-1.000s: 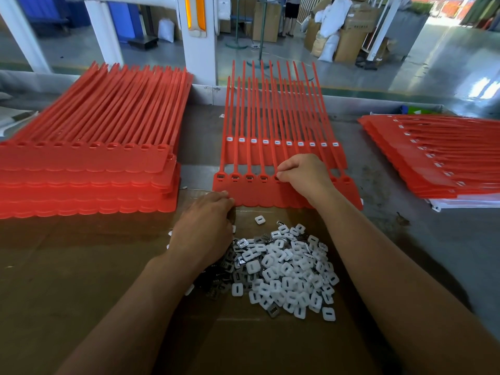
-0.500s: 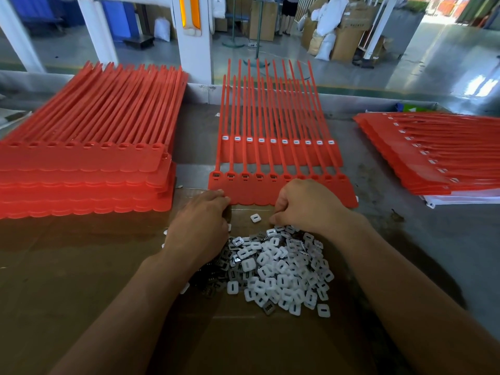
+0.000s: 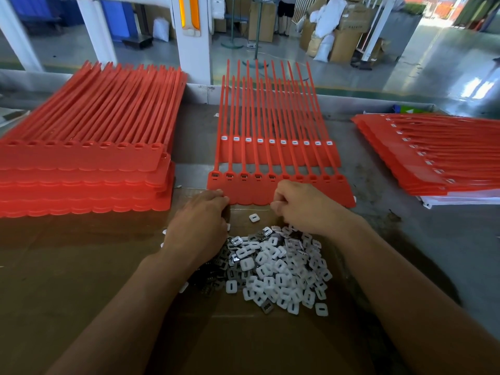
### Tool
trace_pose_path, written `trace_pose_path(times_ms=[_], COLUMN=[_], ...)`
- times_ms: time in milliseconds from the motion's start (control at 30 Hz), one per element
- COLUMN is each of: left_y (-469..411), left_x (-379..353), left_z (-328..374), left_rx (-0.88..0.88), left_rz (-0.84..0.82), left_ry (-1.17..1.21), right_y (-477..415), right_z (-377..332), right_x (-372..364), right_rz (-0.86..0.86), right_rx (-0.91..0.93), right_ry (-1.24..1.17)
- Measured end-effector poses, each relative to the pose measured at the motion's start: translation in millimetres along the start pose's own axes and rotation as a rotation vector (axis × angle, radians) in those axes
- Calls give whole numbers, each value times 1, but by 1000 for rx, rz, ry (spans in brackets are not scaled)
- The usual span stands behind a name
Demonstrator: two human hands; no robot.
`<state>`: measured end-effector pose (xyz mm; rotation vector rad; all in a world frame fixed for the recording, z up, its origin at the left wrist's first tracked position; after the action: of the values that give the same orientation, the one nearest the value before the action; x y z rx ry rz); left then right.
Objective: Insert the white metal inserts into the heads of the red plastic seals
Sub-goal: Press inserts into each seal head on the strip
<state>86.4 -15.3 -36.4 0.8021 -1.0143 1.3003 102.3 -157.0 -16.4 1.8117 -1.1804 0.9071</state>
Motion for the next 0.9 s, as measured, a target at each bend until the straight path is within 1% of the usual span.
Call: trace_pose_path(times_ms=[133,233,400,500,567,700,900], left_y=[0,0,1,1,1,1,1], left_x=[0,1,2,2,2,3,2], left_z=[1,1,2,2,2,2,2], left_rx=[2,-1,-14,-16,-19,-19,-13], left_rz=[0,4,16,15,19,23,19], left_ry=[0,1,5,6,1,-6,-6], right_y=[-5,-10,-25,-34,-40,-47,-53], right_z=[10,21,39,50,53,55,64], right_x=[11,20,38,43,45,43,32], right_rz=[79,174,331,398,422,444,396], right_rx=[-23,-38,-43,-85,-96,-115,-164], right_ry=[-135,-310,-323,-417,-418,-297,-366])
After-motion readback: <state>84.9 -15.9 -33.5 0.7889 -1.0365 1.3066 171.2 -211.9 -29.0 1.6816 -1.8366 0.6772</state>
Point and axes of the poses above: each hand's wrist, its own y-axis away from the middle knuckle, its own x-axis out of the back of the hand, z = x × y, the point moved 8 cm from there along -y, towards the middle knuckle, and after that the axes turned 3 degrees about -y, right-handed, at the moved point
